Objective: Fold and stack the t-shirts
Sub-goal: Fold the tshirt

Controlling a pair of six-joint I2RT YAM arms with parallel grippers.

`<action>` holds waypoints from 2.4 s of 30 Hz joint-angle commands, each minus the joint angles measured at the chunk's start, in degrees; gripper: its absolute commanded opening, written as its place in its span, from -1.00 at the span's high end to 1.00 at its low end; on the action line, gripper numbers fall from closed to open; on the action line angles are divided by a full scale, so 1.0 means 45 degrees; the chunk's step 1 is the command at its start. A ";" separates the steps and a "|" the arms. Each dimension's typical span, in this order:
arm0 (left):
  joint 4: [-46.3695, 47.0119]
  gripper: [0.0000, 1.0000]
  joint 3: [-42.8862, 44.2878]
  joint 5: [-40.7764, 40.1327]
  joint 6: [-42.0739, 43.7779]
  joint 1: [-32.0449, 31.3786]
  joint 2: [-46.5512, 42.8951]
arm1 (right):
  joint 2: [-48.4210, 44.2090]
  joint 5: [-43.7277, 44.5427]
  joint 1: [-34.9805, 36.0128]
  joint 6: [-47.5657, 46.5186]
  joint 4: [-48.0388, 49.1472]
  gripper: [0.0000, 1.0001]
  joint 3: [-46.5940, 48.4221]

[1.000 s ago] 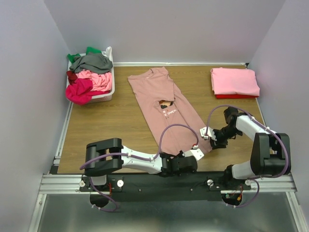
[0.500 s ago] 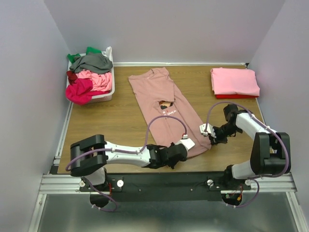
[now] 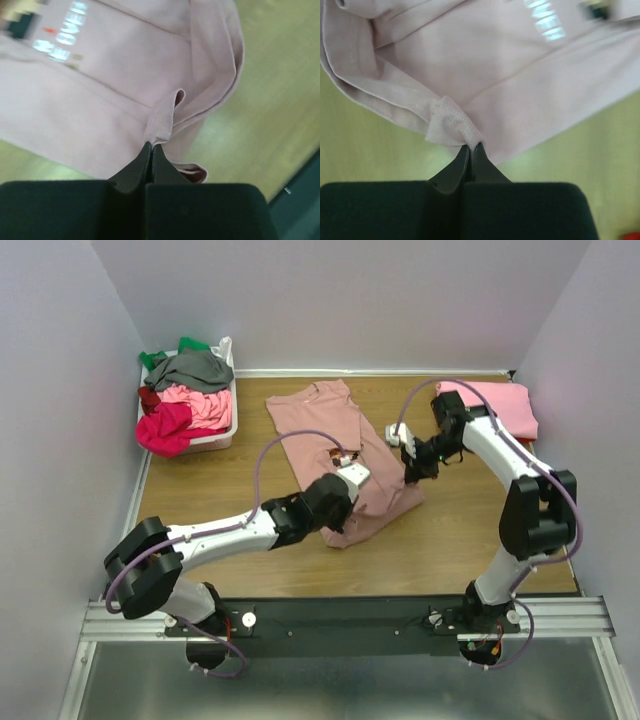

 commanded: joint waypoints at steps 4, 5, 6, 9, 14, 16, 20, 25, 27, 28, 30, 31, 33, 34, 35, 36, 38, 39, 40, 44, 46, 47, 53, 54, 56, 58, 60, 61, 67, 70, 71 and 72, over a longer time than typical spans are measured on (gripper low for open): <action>0.0500 1.00 0.0399 0.1598 0.1221 0.3000 0.0160 | 0.3559 -0.0360 0.0181 0.3863 0.0756 0.99 0.4442; 0.0461 1.00 0.0537 0.1715 0.1416 0.3583 0.0432 | 0.4008 -0.0321 0.0220 0.4253 0.0775 0.99 0.5413; 0.0461 1.00 0.0654 0.1813 0.1534 0.3840 0.0589 | 0.4380 -0.0243 0.0220 0.4411 0.0795 0.99 0.5810; 0.0324 1.00 0.1279 0.2239 0.1944 0.4834 0.1214 | 0.5728 -0.0106 0.0395 0.4958 0.0834 0.99 0.7314; 0.0226 1.00 0.2314 0.2594 0.2647 0.5795 0.2152 | 0.7487 0.0050 0.0493 0.6111 0.1185 0.99 0.9014; 0.0129 1.00 0.2568 0.2770 0.2921 0.6108 0.2601 | 0.7800 0.0167 0.0494 0.6365 0.1283 0.99 0.9601; -0.0066 1.00 0.3076 0.2907 0.3272 0.6439 0.3246 | 0.8309 0.0207 0.0533 0.6737 0.1556 0.99 1.0012; -0.0223 1.00 0.3292 0.2985 0.3449 0.6655 0.3813 | 0.8485 0.0285 0.0591 0.7030 0.1927 0.99 1.0032; -0.0165 1.00 0.3253 0.2947 0.3507 0.6694 0.3872 | 0.8524 0.0324 0.0610 0.7108 0.1986 0.99 1.0013; -0.0145 1.00 0.3234 0.2908 0.3508 0.6714 0.3872 | 0.8563 0.0343 0.0611 0.7166 0.2025 0.99 1.0032; -0.0106 1.00 0.3234 0.2888 0.3585 0.6811 0.3892 | 0.8602 0.0382 0.0650 0.7186 0.2084 0.99 1.0032; -0.0067 1.00 0.3234 0.2888 0.3624 0.6850 0.3930 | 0.8622 0.0421 0.0669 0.7225 0.2123 0.99 1.0052; -0.0067 1.00 0.3292 0.2946 0.3683 0.6948 0.3989 | 0.8661 0.0460 0.0708 0.7362 0.2221 0.99 1.0091; -0.0067 1.00 0.3331 0.2947 0.3780 0.6987 0.4028 | 0.8661 0.0480 0.0708 0.7401 0.2260 0.99 1.0130; -0.0067 1.00 0.3389 0.2966 0.3781 0.7007 0.4086 | 0.8700 0.0519 0.0728 0.7498 0.2299 0.99 1.0169; -0.0067 1.00 0.3429 0.2985 0.3781 0.7007 0.4106 | 0.8719 0.0539 0.0728 0.7537 0.2318 0.99 1.0188; -0.0086 1.00 0.3546 0.3024 0.3781 0.7085 0.4204 | 0.8778 0.0616 0.0709 0.7693 0.2416 0.99 1.0306; -0.0106 1.00 0.3604 0.3025 0.4090 0.7066 0.4243 | 0.8797 0.0636 0.0728 0.7752 0.2436 0.99 1.0345; -0.0106 1.00 0.3643 0.3025 0.4113 0.7104 0.4262 | 0.8817 0.0636 0.0709 0.7811 0.2455 0.99 1.0422; -0.0164 1.00 0.3819 0.2869 0.4152 0.7221 0.4302 | 0.8934 0.0656 0.0728 0.8123 0.2611 0.99 1.0774; -0.0125 1.00 0.3878 0.2888 0.4191 0.7300 0.4263 | 0.9090 0.0695 0.0709 0.8319 0.2650 0.99 1.1047; -0.0125 1.00 0.3975 0.2869 0.4210 0.7319 0.4282 | 0.9149 0.0734 0.0728 0.8377 0.2689 0.99 1.1164; -0.0321 1.00 0.4269 0.2888 0.4347 0.7456 0.4751 | 0.9559 0.0871 0.0786 0.8709 0.2807 0.98 1.1673; -0.0340 1.00 0.4288 0.2907 0.4347 0.7475 0.4848 | 0.9579 0.0929 0.0806 0.8748 0.2865 0.96 1.1712; -0.0340 1.00 0.4288 0.2927 0.4347 0.7476 0.4907 | 0.9657 0.0929 0.0806 0.8788 0.2885 0.94 1.1732; -0.0340 1.00 0.4288 0.2927 0.4347 0.7495 0.4946 | 0.9715 0.0988 0.0845 0.8866 0.2924 0.92 1.1751; -0.0340 1.00 0.4269 0.2888 0.4328 0.7534 0.4985 | 0.9774 0.1008 0.0845 0.8905 0.2963 0.88 1.1790; -0.0340 1.00 0.4269 0.2849 0.4308 0.7534 0.4966 | 0.9793 0.1046 0.0865 0.8963 0.2982 0.87 1.1790; -0.0418 1.00 0.4347 0.2381 0.4133 0.7651 0.4966 | 0.9950 0.1300 0.0923 0.9256 0.3236 0.74 1.2005; -0.0535 1.00 0.4522 0.2011 0.4035 0.7690 0.5102 | 1.0008 0.1436 0.0982 0.9587 0.3450 0.67 1.2103; -0.0535 0.98 0.4581 0.1990 0.3996 0.7710 0.5103 | 0.9989 0.1476 0.0982 0.9589 0.3509 0.67 1.2141; -0.0651 0.85 0.4659 0.1564 0.3938 0.7729 0.5199 | 0.9989 0.1554 0.0982 0.9821 0.3607 0.57 1.2161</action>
